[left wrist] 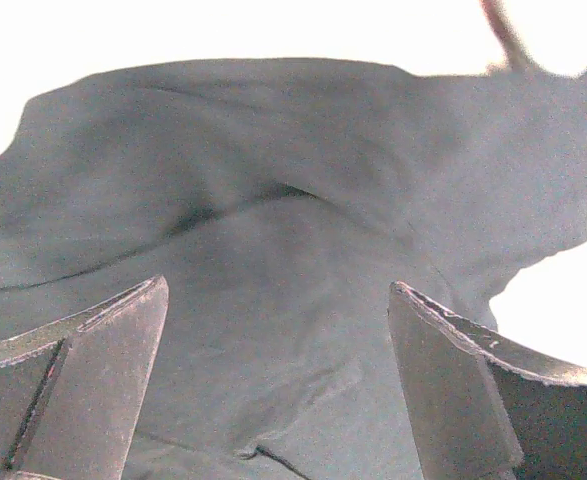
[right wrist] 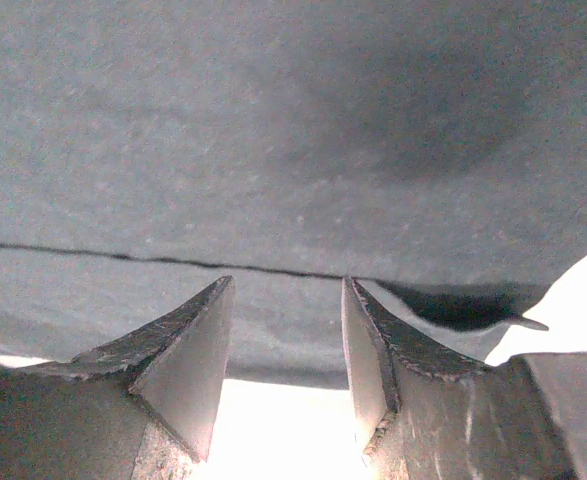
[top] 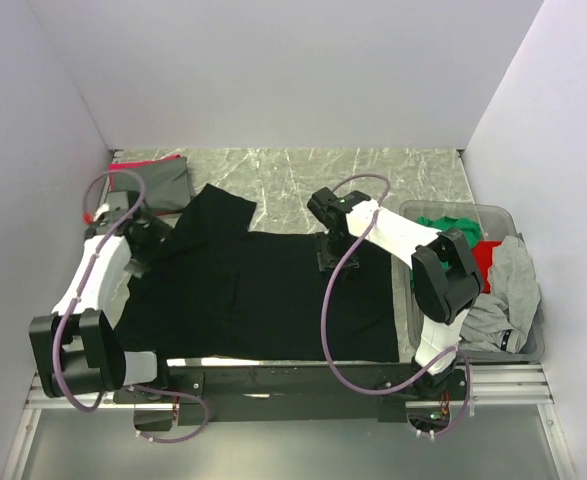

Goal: Fold and stack the t-shirts
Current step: Fold the tshirt

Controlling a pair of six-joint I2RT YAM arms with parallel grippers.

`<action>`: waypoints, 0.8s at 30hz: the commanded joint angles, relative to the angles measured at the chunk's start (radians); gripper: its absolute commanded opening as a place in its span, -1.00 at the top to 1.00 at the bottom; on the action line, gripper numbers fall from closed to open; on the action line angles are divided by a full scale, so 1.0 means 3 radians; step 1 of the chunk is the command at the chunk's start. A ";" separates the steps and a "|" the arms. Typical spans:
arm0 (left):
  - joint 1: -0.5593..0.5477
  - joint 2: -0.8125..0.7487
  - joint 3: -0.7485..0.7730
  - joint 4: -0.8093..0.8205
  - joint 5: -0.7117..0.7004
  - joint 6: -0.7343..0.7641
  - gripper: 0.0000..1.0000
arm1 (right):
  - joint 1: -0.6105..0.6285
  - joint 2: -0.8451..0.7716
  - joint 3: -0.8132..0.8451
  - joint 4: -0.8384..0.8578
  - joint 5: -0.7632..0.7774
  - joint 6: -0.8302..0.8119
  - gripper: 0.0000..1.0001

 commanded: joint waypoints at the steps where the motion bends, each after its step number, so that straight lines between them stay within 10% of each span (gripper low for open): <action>1: -0.0306 0.0124 0.0130 0.0363 0.0046 0.0268 -0.93 | -0.0114 0.0016 -0.0078 0.0144 0.0036 -0.0016 -0.08; 24: -0.0481 0.1050 -0.0120 0.0655 0.0282 0.0811 -0.93 | -0.0165 -0.0004 -0.0902 0.0626 -0.0040 0.0244 -0.08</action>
